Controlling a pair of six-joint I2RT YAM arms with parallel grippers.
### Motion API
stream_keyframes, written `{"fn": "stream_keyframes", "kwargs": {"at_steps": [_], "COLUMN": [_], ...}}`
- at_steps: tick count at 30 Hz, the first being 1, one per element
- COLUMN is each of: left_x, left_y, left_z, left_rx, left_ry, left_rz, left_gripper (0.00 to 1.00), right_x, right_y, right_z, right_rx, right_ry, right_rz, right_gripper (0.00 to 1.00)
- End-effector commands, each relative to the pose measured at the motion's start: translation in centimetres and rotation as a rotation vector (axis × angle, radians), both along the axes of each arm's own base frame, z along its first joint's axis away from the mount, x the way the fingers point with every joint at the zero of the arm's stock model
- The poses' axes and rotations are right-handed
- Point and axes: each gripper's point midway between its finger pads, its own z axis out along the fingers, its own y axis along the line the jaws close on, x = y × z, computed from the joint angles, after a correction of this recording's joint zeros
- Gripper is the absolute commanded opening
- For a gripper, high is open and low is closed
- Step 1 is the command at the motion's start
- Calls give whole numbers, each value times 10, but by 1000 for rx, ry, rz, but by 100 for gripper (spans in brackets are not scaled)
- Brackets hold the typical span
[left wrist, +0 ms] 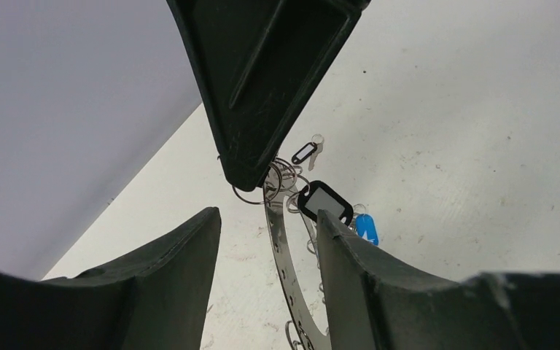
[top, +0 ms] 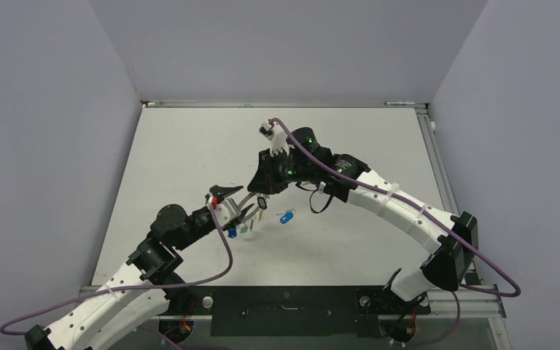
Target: Put the keys on the keyring
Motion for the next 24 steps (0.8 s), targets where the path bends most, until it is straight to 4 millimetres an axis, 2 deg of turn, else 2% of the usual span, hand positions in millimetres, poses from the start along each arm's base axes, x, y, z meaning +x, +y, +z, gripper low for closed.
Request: {"fn": "stream_keyframes", "kwargs": {"at_steps": [1, 5, 10, 20, 24], "left_x": [6, 6, 6, 0, -1], "left_y": [1, 0, -2, -1, -1], "left_z": [12, 13, 12, 7, 7], "left_rx": [-16, -20, -16, 5, 7], "left_ry": [-46, -49, -47, -58, -59], "left_rz": [24, 21, 9, -6, -7], "left_gripper": [47, 41, 30, 27, 18], "right_x": [-8, -16, -22, -29, -29], "right_y": [8, 11, 14, 19, 19], "right_z": [40, 39, 39, 43, 43], "right_rx": [117, 115, 114, 127, 121], "right_ry": [-53, -49, -46, -40, -43], "right_rz": [29, 48, 64, 68, 63], "right_gripper": [5, 5, 5, 5, 5]}}
